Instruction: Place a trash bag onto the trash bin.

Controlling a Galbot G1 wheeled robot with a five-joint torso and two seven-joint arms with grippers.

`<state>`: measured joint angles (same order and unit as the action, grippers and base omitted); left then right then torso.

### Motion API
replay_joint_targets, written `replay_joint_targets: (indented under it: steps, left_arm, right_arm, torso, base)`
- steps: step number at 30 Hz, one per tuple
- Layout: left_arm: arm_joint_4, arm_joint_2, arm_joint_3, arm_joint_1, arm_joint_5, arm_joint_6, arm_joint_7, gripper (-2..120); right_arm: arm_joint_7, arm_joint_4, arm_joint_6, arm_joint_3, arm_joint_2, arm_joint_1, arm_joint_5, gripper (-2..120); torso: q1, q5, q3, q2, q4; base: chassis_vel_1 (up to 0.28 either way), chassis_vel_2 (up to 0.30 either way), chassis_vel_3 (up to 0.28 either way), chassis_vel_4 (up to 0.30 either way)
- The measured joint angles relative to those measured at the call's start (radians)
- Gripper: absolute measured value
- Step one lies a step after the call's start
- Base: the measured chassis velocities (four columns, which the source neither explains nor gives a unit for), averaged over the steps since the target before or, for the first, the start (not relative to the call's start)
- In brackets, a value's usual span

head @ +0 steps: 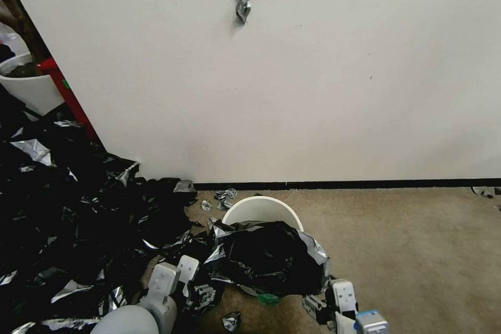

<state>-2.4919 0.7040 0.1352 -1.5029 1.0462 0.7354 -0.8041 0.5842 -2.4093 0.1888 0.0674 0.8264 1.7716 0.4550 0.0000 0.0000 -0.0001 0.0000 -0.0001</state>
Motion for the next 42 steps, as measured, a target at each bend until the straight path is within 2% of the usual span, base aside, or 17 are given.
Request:
replay_joint_targets:
  steps: [3, 5, 6, 8, 9, 11, 13, 14, 15, 16, 20, 25, 32, 34, 38, 39, 42]
  left_arm:
    - [-0.012, 0.040, 0.025, 0.042, -0.011, 0.000, 0.000, 99]
    - [-0.012, 0.092, 0.072, 0.089, -0.035, 0.000, 0.027, 100]
    - [-0.012, 0.092, 0.072, 0.089, -0.035, 0.000, 0.027, 100]
    - [0.007, 0.140, 0.124, 0.124, -0.073, 0.000, 0.058, 100]
    - [0.007, 0.140, 0.124, 0.124, -0.073, 0.000, 0.058, 100]
    - [0.025, 0.190, 0.190, 0.137, -0.105, -0.003, 0.095, 100]
    - [0.028, 0.198, 0.200, 0.139, -0.112, -0.005, 0.100, 100]
    - [0.047, 0.238, 0.243, 0.151, -0.145, -0.019, 0.115, 100]
    - [0.056, 0.258, 0.262, 0.158, -0.160, -0.024, 0.121, 100]
    - [0.056, 0.258, 0.262, 0.158, -0.160, -0.024, 0.121, 100]
    - [0.092, 0.326, 0.328, 0.181, -0.213, -0.051, 0.148, 100]
    - [0.103, 0.351, 0.357, 0.191, -0.213, -0.061, 0.154, 100]
    - [0.118, 0.352, 0.361, 0.202, -0.213, -0.078, 0.155, 100]
    - [0.122, 0.349, 0.358, 0.207, -0.213, -0.080, 0.155, 100]
    - [0.130, 0.343, 0.342, 0.220, -0.214, -0.084, 0.155, 100]
    - [0.130, 0.343, 0.342, 0.220, -0.214, -0.084, 0.155, 100]
    - [0.134, 0.345, 0.332, 0.218, -0.225, -0.090, 0.154, 100]
  right_arm:
    - [-0.080, -0.017, -0.010, 0.058, 0.005, -0.063, 0.054, 99]
    - [-0.193, 0.023, 0.045, 0.112, 0.011, -0.199, 0.175, 100]
    - [-0.193, 0.023, 0.045, 0.112, 0.011, -0.199, 0.175, 100]
    - [-0.261, 0.116, 0.184, 0.123, 0.022, -0.374, 0.310, 100]
    - [-0.261, 0.116, 0.184, 0.123, 0.022, -0.374, 0.310, 100]
    - [-0.310, 0.237, 0.346, 0.101, 0.044, -0.560, 0.418, 100]
    - [-0.329, 0.261, 0.381, 0.096, 0.049, -0.590, 0.428, 100]
    - [-0.413, 0.347, 0.485, 0.076, 0.065, -0.677, 0.441, 100]
    - [-0.466, 0.398, 0.513, 0.054, 0.071, -0.721, 0.425, 100]
    - [-0.466, 0.398, 0.513, 0.054, 0.071, -0.721, 0.425, 100]
    - [-0.599, 0.558, 0.531, -0.049, 0.094, -0.854, 0.308, 100]
    - [-0.634, 0.634, 0.531, -0.091, 0.127, -0.903, 0.247, 96]
    - [-0.657, 0.694, 0.526, -0.136, 0.167, -0.911, 0.178, 68]
    - [-0.656, 0.694, 0.526, -0.137, 0.171, -0.909, 0.175, 67]
    - [-0.594, 0.680, 0.522, -0.140, 0.188, -0.901, 0.176, 45]
    - [-0.594, 0.680, 0.522, -0.140, 0.188, -0.901, 0.176, 45]
    - [-0.571, 0.675, 0.521, -0.140, 0.190, -0.888, 0.176, 30]
  torso:
    - [0.000, 0.0000, 0.000, 0.000, -0.0001]
    - [0.000, 0.0000, 0.000, 0.000, -0.0001]
    - [0.000, 0.0000, 0.000, 0.000, -0.0001]
    - [0.000, 0.0002, 0.000, 0.000, -0.0001]
    - [0.000, 0.0002, 0.000, 0.000, -0.0001]
    - [0.000, 0.0003, 0.000, 0.000, 0.0006]
    - [0.000, 0.0003, 0.000, 0.000, 0.0006]
    - [0.000, 0.0000, 0.000, 0.000, 0.0005]
    - [0.000, 0.0002, 0.000, 0.000, 0.0002]
    - [0.000, 0.0002, 0.000, 0.000, 0.0002]
    - [0.000, -0.0002, 0.000, 0.000, 0.0000]
    - [0.000, 0.0000, 0.000, 0.000, 0.0001]
    - [0.000, 0.0000, 0.000, 0.000, 0.0000]
    - [0.000, 0.0000, 0.000, 0.000, 0.0000]
    - [0.000, -0.0001, 0.000, 0.000, 0.0000]
    - [0.000, -0.0001, 0.000, 0.000, 0.0000]
    - [0.000, -0.0001, 0.000, 0.000, 0.0000]
  base:
    - [0.000, 0.000, 0.000, 0.000]
    - [0.000, 0.000, 0.000, 0.000]
    - [0.000, 0.000, 0.000, 0.000]
    - [0.000, 0.000, 0.000, 0.000]
    - [0.000, 0.000, 0.000, 0.000]
    - [0.000, 0.000, 0.000, 0.000]
    - [0.000, 0.000, 0.000, 0.000]
    - [0.000, 0.000, 0.000, 0.000]
    - [0.000, 0.000, 0.000, 0.000]
    - [0.000, 0.000, 0.000, 0.000]
    - [0.000, 0.000, 0.000, 0.000]
    - [0.000, 0.000, 0.000, 0.000]
    - [0.000, 0.000, 0.000, 0.000]
    - [0.000, 0.000, 0.000, 0.000]
    - [0.000, 0.000, 0.000, 0.000]
    - [0.000, 0.000, 0.000, 0.000]
    - [0.000, 0.000, 0.000, 0.000]
